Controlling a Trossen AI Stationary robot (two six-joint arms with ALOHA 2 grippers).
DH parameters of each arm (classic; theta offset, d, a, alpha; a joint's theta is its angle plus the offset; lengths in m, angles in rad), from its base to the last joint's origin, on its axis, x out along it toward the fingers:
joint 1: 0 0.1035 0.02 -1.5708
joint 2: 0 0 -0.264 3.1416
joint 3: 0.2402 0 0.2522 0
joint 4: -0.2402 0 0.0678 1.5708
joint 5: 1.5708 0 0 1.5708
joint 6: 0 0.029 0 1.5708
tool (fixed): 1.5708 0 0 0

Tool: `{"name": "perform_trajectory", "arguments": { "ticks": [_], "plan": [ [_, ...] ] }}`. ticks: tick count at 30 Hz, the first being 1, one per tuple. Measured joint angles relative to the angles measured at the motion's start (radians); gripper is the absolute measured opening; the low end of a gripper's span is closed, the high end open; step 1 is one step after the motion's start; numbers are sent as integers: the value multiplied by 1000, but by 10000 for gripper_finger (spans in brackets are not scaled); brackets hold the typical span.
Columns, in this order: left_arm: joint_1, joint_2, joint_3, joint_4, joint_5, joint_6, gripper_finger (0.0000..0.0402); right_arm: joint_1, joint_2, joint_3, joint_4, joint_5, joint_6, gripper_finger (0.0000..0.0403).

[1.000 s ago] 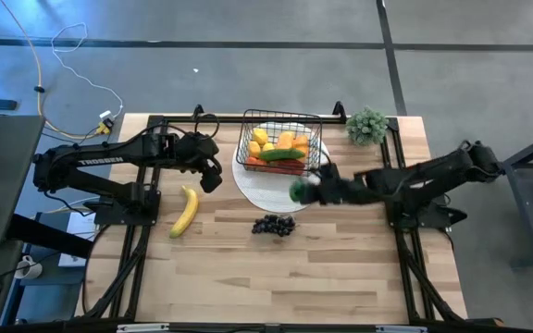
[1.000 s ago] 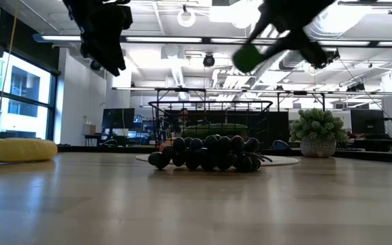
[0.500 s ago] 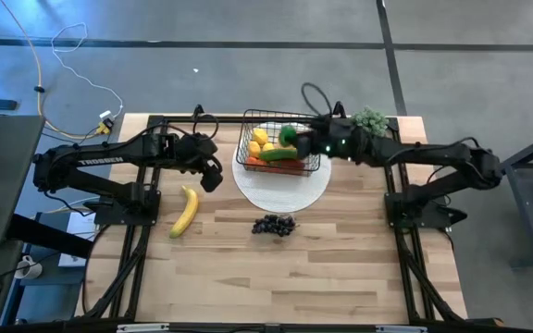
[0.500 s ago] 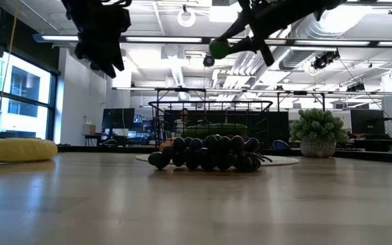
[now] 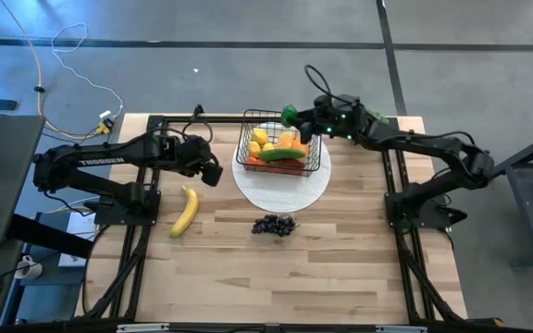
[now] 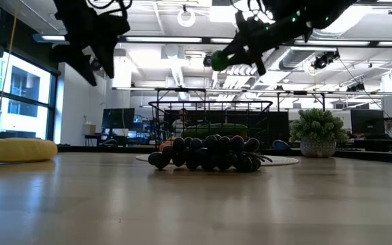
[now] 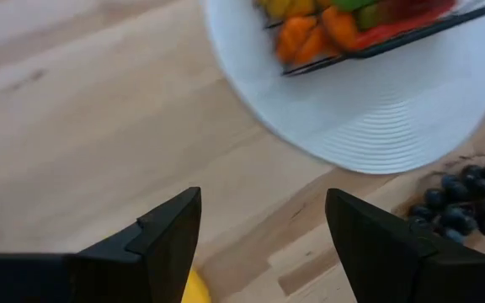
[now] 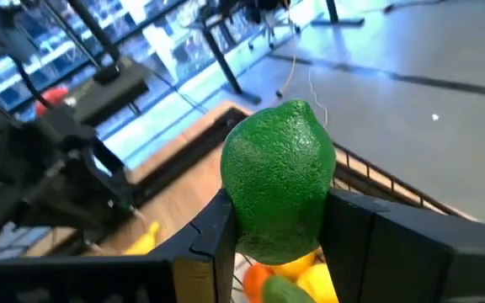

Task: Build produce basket
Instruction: Put the lime into the mesh basket

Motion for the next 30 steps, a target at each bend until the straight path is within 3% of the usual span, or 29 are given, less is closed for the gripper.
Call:
{"name": "perform_trajectory", "arguments": {
  "ticks": [8, 15, 23, 30],
  "plan": [
    [-60, 7, -1, -122, -41, -203, 245, -39, 145, 0, 45, -110, -40, 107],
    [-135, 32, -1, -179, -53, -346, 245, -39, 256, 0, 96, -146, -38, 107],
    [-221, 119, -1, -274, -38, -482, 245, -39, 303, 8, 96, -118, -39, 106],
    [-261, 210, -1, -331, -15, -531, 245, -40, 386, 119, 42, -108, -66, 105]
  ]
}}
